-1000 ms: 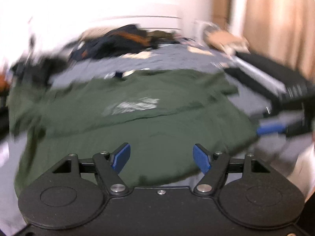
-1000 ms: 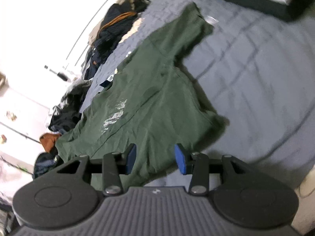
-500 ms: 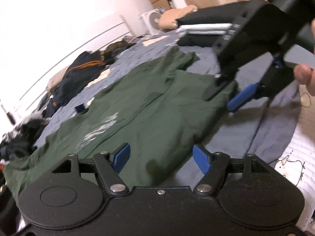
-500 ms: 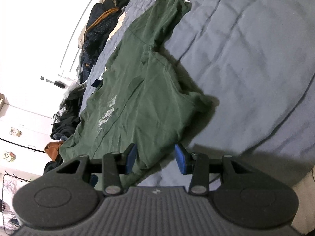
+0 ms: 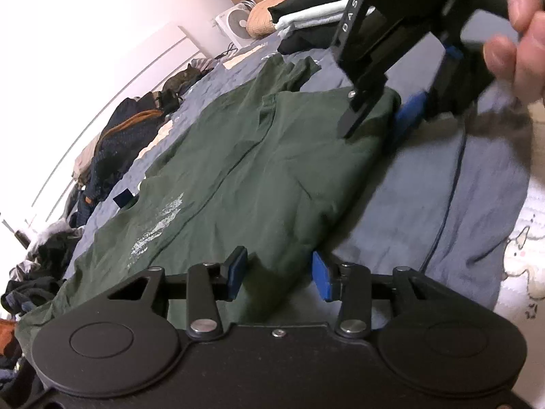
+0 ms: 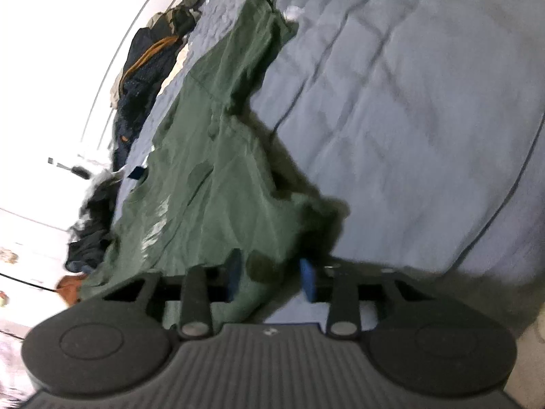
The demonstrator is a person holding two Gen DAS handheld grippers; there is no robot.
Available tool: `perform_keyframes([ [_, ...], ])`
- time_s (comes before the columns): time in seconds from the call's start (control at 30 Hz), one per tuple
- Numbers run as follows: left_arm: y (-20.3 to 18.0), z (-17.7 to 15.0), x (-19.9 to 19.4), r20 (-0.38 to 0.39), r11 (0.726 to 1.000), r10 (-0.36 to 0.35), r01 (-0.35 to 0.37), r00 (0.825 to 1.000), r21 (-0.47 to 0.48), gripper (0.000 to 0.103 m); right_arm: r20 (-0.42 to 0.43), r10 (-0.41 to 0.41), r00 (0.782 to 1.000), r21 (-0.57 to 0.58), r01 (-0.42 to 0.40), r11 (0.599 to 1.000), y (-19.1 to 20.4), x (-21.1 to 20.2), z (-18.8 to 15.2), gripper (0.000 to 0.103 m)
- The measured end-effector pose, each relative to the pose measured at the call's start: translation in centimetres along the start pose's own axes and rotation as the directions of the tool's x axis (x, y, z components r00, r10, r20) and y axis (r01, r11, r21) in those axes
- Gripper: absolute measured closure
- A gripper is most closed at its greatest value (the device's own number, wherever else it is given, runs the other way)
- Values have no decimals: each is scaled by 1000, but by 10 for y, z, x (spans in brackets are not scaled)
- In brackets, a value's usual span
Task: Fold clothes
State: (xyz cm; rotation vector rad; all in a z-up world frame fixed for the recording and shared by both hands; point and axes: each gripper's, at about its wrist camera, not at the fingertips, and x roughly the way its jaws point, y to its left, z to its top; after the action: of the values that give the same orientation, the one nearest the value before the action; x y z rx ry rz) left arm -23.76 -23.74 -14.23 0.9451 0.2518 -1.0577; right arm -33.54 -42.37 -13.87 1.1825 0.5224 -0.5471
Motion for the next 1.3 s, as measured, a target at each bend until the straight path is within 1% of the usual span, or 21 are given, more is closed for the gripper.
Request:
perform_keyframes([
  [0.03, 2, 0, 0, -3, 1000, -5, 5, 1000, -7, 81, 14, -4, 1000, -3, 4, 1000, 0, -2, 1, 97],
  [0.07, 5, -1, 0, -7, 1000, -12, 11, 1000, -16, 85, 22, 9, 1000, 15, -9, 1000, -1, -4, 3, 98],
  [0.1, 9, 0, -2, -3, 1000, -13, 13, 1000, -26, 91, 37, 23, 999, 29, -24, 999, -2, -8, 5, 100],
  [0.13, 13, 1, -5, 7, 999, -19, 19, 1000, -36, 94, 63, 38, 997, 34, -40, 999, -1, -14, 6, 100],
  [0.2, 20, 3, -12, 27, 999, -25, 26, 999, -48, 95, 121, 67, 990, 30, -71, 997, 3, -28, 8, 101],
  [0.23, 23, 3, -15, 35, 998, -23, 24, 999, -49, 95, 138, 79, 987, 33, -85, 996, 4, -35, 9, 101],
  [0.27, 21, 2, -15, 25, 999, -20, 21, 999, -41, 95, 140, 90, 986, 37, -96, 995, 5, -39, 11, 101],
  [0.3, 19, 0, -13, 13, 999, -17, 17, 1000, -31, 94, 120, 86, 989, 42, -91, 995, 3, -38, 14, 101],
  [0.33, 17, -2, -12, 0, 1000, -14, 14, 1000, -22, 91, 97, 66, 993, 42, -70, 997, 1, -35, 15, 101],
  [0.43, 3, -6, -1, -42, 998, 11, -8, 999, 66, 89, 27, -23, 999, 51, 22, 998, -9, -16, 15, 101],
  [0.5, -3, -8, 1, -45, 994, 28, -23, 999, 103, 89, 10, -55, 998, 49, 55, 997, -14, -7, 12, 101],
  [0.6, -1, -11, 1, -48, 993, 39, -34, 998, 117, 86, 18, -59, 998, 46, 58, 997, -14, -6, 12, 101],
  [0.7, 7, -18, -2, -66, 987, 85, -75, 994, 143, 86, 23, -58, 998, 54, 57, 997, -16, -6, 11, 101],
  [0.83, 25, -31, -9, -105, 990, 91, -79, 990, 113, 86, 33, -52, 998, 67, 49, 997, -17, -9, 11, 101],
  [0.93, 35, -46, -15, -139, 985, 131, -113, 982, 132, 86, 45, -54, 998, 82, 50, 995, -16, -10, 10, 101],
  [1.07, 55, -70, -26, -202, 980, 174, -151, 964, 126, 87, 71, -78, 994, 90, 71, 993, -12, -10, 7, 101],
  [1.17, 72, -92, -34, -254, 979, 194, -170, 948, 114, 89, 89, -97, 991, 112, 87, 990, -9, -11, 6, 101],
  [1.27, 91, -115, -41, -303, 975, 219, -198, 928, 97, 90, 101, -116, 988, 127, 102, 987, -8, -11, 4, 101],
  [1.3, 97, -121, -44, -309, 975, 220, -204, 925, 84, 90, 104, -120, 987, 136, 106, 985, -8, -11, 4, 101],
])
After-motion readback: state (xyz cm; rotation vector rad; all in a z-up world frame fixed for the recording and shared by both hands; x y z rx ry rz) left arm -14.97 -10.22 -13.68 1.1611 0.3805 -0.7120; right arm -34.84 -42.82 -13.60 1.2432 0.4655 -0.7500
